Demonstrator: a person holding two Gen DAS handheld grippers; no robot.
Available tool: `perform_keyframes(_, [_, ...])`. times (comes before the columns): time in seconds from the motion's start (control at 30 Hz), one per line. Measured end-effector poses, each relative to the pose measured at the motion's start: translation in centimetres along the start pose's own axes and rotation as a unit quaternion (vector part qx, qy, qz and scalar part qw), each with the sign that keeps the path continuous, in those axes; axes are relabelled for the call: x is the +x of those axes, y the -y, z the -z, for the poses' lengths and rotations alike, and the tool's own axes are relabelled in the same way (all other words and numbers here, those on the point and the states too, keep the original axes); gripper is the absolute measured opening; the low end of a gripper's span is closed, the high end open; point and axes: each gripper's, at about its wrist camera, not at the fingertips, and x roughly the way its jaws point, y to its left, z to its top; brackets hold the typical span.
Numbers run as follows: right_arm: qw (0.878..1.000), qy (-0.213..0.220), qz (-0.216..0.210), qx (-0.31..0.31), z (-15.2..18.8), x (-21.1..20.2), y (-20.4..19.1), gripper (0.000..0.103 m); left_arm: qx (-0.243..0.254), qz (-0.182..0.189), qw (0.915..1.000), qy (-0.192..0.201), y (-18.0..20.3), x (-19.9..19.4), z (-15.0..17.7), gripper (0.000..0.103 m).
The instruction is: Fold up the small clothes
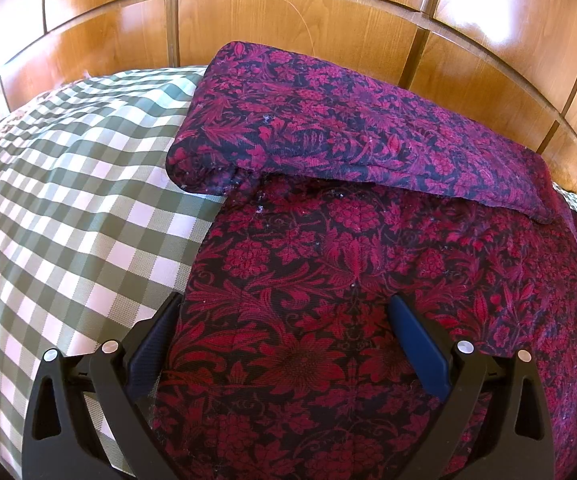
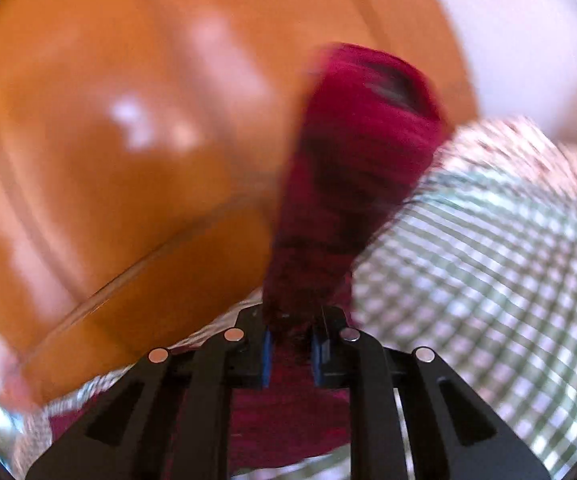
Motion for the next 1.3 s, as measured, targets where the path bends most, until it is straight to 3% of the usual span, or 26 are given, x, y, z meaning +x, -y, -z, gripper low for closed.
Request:
perform_keyframes(0.27, [0.988, -0.058, -0.112, -0.091, 5.2, 2.6, -12.1, 0.013, -0.006, 0.007, 1.0000, 0.002, -0.1, 0.1, 0.0, 0.099])
perform_keyframes(0.43, [0.970, -0.120, -0.139, -0.158, 10.2, 5.4, -17.1, 0.016, -0.009, 0.012, 0.9999, 0.003, -0.3, 0.2, 0.0, 0.099])
perform_keyframes(0.63, [0.944, -0.196, -0.150, -0.220, 16.1, 7.3, -19.5, 0.036, -0.011, 0.015, 0.9998, 0.003, -0.4, 0.2, 0.0, 0.099])
perform_keyframes(0.7, [0.939, -0.201, -0.162, -0.226, 16.3, 7.3, -19.5, 0.050, -0.012, 0.016, 0.9998, 0.003, -0.5, 0.3, 0.0, 0.099])
perform_keyframes(0.73, [0.935, -0.207, -0.179, -0.224, 16.3, 7.1, -19.6, 0.070, -0.012, 0.016, 0.9998, 0.003, -0.5, 0.3, 0.0, 0.099])
perform_keyframes(0.77, [0.932, -0.212, -0.191, -0.222, 16.2, 7.0, -19.8, 0.082, -0.012, 0.016, 0.9998, 0.003, -0.4, 0.3, 0.0, 0.099])
perform_keyframes(0.93, [0.926, -0.213, -0.214, -0.226, 16.2, 4.2, -19.1, 0.083, -0.013, 0.018, 0.9998, 0.003, -0.5, 0.4, 0.0, 0.099])
perform_keyframes(1.03, [0.940, -0.196, -0.200, -0.194, 14.8, 2.1, -16.7, 0.085, -0.012, 0.017, 0.9998, 0.002, -0.6, 0.5, -0.1, 0.099])
perform_keyframes(1.1, [0.957, -0.167, -0.164, -0.172, 13.9, 1.0, -14.2, 0.087, -0.015, 0.019, 0.9997, -0.002, -0.6, 0.1, -0.5, 0.099])
perform_keyframes(1.2, [0.976, -0.133, -0.070, -0.155, 12.7, 0.2, -11.2, 0.088, -0.030, 0.041, 0.9986, 0.017, 0.0, -1.9, -1.5, 0.099])
perform_keyframes(1.3, [0.980, -0.130, 0.015, -0.147, 12.6, -0.1, -8.3, 0.088, -0.042, 0.059, 0.9966, 0.040, 0.5, -4.0, -3.1, 0.099])
